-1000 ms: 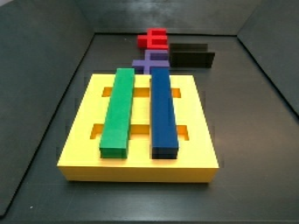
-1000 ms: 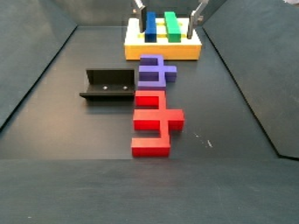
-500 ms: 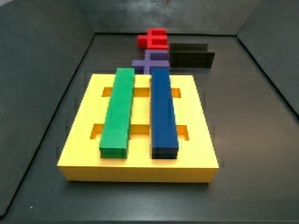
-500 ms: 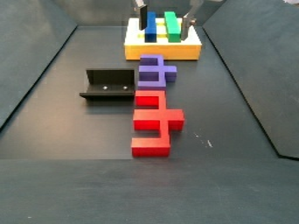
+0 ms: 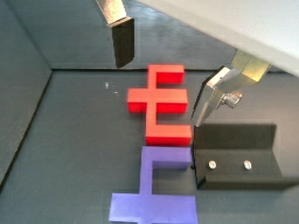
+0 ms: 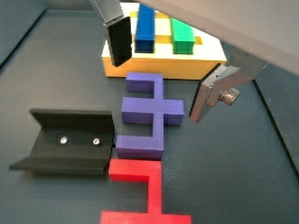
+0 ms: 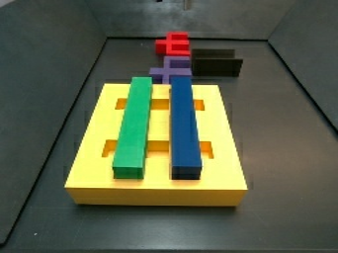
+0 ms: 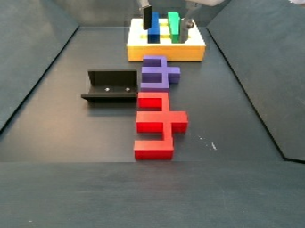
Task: Pick up the purple object. Move up. Place the purple object on the fixture. Regrasp the purple object. Move to above the board. Insert the purple object.
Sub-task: Pick up the purple object.
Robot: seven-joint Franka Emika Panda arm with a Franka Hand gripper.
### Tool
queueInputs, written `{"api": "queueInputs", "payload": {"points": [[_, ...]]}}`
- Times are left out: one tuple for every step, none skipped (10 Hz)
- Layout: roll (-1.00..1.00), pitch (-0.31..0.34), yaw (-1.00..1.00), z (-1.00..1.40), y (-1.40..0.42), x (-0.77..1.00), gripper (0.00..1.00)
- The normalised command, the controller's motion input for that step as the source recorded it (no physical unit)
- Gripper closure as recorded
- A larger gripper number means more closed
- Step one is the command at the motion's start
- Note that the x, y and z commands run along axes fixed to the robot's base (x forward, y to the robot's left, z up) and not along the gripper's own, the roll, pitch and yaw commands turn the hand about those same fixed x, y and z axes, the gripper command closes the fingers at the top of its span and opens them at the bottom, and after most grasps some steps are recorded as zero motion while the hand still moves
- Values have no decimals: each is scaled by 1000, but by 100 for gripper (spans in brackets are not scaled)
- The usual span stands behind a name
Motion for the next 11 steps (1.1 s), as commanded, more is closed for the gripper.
{"api": "queueInputs", "payload": {"points": [[-21,-9,-611,-97,-94,77,0],[-21,-11,-629,-126,-120,80,0],[-69,-16,-614,-166,-100,77,0],[-110,-41,-600,-229,-77,26,0],[-127,-49,-617,-263,-71,6,0],[-134,-59,-623,-337,-66,14,0],[-167,-84,-626,-394,-37,0,0],[-181,-70,-671,-349,-69,0,0],[-329,-170,-700,-266,-14,-91,0],[-193,-123,-711,-203,-131,-3,0],[-110,-99,-691,-223,-283,0,0]]}}
